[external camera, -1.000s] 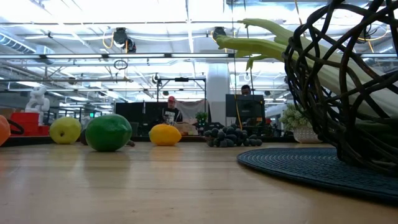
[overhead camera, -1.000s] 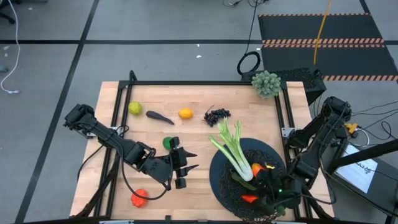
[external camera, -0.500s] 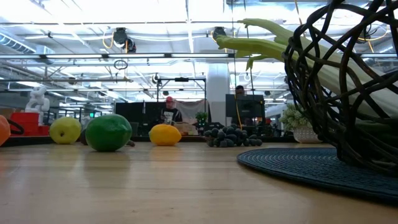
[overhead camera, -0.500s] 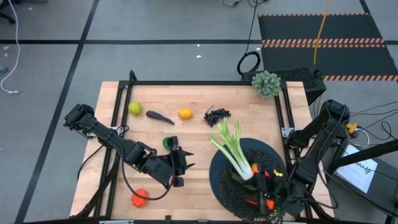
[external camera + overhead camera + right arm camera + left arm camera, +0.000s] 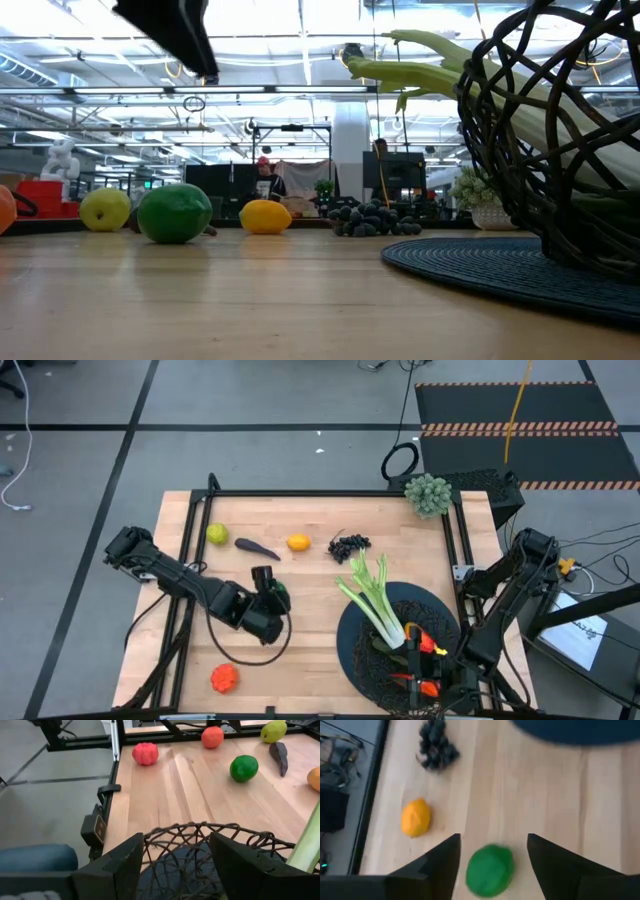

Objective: Build produce basket
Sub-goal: Put the lime into the wire basket

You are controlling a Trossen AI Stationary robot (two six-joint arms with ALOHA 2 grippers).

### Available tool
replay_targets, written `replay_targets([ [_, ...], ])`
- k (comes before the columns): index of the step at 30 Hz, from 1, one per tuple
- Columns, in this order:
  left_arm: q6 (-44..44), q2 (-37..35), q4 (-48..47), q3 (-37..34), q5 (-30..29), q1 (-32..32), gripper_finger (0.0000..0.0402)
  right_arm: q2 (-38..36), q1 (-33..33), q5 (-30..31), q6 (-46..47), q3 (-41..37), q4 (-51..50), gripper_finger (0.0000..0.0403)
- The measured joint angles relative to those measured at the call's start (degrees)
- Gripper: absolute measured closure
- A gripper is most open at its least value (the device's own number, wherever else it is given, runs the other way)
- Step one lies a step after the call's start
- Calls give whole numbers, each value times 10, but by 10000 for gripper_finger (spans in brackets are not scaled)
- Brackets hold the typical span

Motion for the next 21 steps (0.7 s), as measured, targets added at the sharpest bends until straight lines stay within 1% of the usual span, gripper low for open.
replay_targets([
  [4, 46, 0, -31, 0, 46, 31, 126, 0, 4, 0, -10, 0, 29, 181],
  [8, 102, 0, -24, -12, 98, 55, 94, 0, 9, 0, -16, 0, 45, 181],
  [12, 133, 0, -10, -47, 108, 71, 70, 5, 16, 1, -14, 0, 70, 181],
  [16, 164, 1, 21, -84, 106, 77, 54, 14, 24, 1, -19, 0, 94, 181],
  [21, 191, 1, 80, -131, 128, 88, 58, 16, 21, 2, -19, 0, 94, 181],
])
